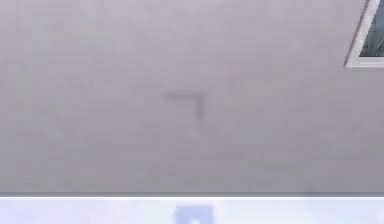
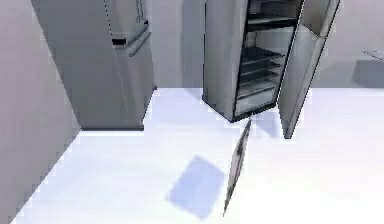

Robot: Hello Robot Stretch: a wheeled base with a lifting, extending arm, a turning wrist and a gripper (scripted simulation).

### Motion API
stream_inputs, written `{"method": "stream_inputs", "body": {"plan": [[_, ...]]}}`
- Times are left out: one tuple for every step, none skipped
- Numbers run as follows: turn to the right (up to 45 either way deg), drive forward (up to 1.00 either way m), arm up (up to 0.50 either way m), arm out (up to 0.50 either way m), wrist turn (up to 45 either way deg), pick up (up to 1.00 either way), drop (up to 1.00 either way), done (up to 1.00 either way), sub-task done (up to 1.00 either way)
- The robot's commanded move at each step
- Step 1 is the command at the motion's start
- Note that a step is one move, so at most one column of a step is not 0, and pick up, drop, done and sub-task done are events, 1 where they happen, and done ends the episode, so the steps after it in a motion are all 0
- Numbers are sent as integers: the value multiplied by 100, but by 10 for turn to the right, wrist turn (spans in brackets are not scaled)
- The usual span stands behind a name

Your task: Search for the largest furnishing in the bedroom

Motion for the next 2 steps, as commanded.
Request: {"method": "stream_inputs", "body": {"plan": [[-450, 0, 0, 0, 0, 0, 0, 0, 0], [-450, 0, 0, 0, 0, 0, 0, 0, 0]]}}
